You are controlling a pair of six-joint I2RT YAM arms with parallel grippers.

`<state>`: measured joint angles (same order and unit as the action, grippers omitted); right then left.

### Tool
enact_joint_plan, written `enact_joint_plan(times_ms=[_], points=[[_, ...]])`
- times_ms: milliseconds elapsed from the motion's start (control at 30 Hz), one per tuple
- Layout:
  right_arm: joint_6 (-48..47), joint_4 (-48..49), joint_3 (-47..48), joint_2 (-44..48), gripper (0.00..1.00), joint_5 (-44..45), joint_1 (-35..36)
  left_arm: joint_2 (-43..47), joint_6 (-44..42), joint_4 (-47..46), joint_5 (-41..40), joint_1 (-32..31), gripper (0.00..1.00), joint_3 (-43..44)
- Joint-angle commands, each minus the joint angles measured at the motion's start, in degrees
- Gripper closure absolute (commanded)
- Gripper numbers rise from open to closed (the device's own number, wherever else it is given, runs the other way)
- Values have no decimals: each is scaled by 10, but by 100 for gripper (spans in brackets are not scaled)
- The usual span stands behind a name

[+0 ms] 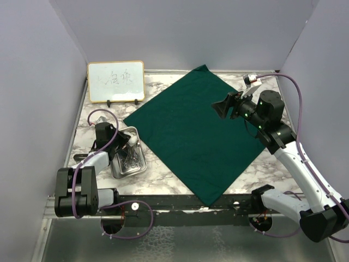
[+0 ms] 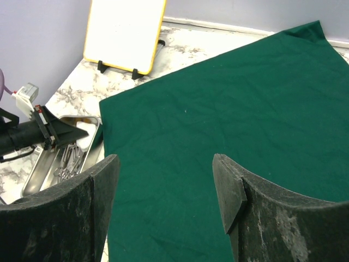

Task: Prepare the surgical pack
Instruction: Place the medical item in the container.

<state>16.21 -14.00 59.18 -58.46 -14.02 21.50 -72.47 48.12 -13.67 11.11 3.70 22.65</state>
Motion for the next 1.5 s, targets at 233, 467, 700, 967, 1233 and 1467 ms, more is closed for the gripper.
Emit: enact_joint_plan(times_ms=[233, 467, 700, 967, 1233, 1467], points=[[4, 18, -6, 3, 30, -8, 0, -10, -14, 6, -11, 9, 97, 3], [4, 15, -5, 5, 30, -8, 0, -15, -12, 15, -10, 10, 93, 7], [4, 17, -6, 6, 30, -11, 0, -13, -15, 28, -13, 11, 87, 12], [6, 18, -5, 7, 30, -14, 0, -6, -18, 48, -12, 12, 80, 22], [6, 16, -5, 9, 30, -15, 0, 2, -20, 65, -7, 12, 70, 27], [7, 17, -6, 9, 30, -18, 0, 22, -24, 92, -9, 13, 64, 36]])
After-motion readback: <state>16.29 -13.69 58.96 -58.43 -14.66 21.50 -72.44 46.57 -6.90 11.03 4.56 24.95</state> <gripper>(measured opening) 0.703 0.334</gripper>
